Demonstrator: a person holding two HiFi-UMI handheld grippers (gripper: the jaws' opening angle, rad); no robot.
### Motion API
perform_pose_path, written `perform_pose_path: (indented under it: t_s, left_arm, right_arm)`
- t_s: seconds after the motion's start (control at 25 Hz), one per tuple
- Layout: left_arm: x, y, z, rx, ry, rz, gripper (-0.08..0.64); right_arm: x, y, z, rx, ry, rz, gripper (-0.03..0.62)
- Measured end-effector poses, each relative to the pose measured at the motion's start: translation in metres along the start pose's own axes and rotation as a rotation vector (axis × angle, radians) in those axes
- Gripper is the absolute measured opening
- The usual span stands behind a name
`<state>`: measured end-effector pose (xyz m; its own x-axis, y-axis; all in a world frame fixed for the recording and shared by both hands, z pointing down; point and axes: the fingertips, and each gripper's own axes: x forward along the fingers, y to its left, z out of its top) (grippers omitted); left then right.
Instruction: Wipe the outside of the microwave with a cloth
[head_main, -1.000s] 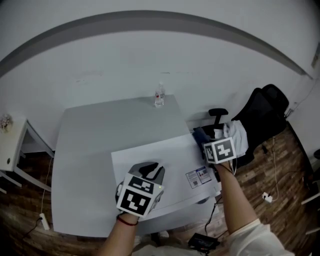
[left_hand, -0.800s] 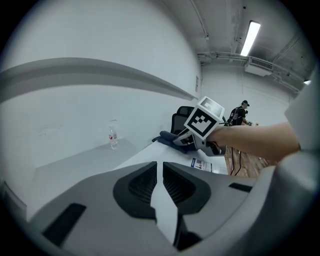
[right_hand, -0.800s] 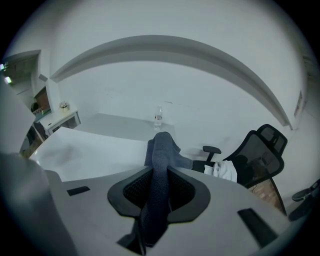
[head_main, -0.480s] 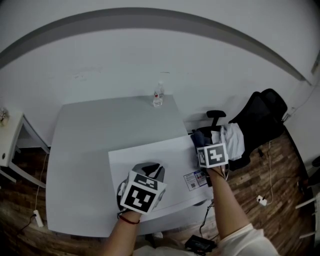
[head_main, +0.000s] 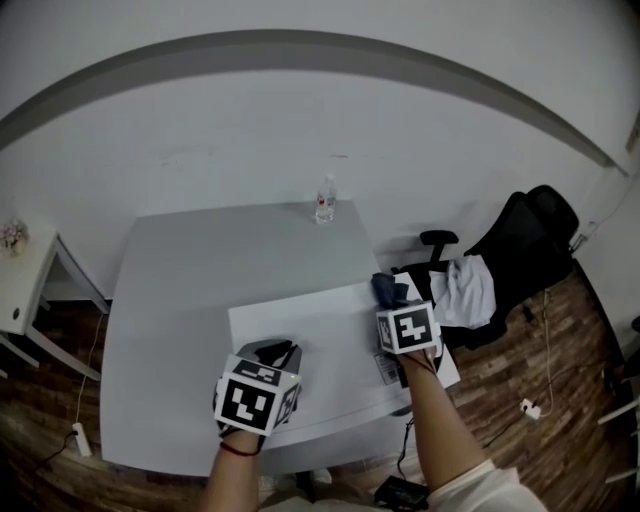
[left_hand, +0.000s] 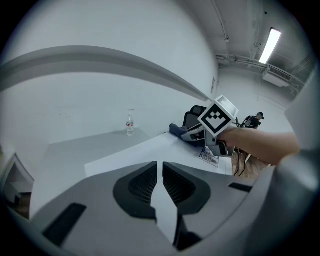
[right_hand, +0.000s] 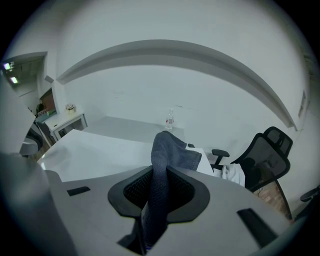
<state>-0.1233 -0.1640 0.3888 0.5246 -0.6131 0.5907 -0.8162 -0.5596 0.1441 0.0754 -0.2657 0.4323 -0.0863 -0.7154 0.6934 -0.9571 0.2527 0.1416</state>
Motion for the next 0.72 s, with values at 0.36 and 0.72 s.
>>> perform_pose_path:
  t_s: [0.36,0.72]
  left_arm:
    - [-0.016,0.009,-0.012,-0.014,0.011,0.03,0.037]
    - [-0.028,0.026,-0.029,-0.041,0.035,0.052,0.037]
  right_arm:
    - [-0.001,0.07,0.009,0.014,-0.009,0.109,0.08]
    - [-0.005,0.114,0.011,-0.035,0.016,0.126,0.08]
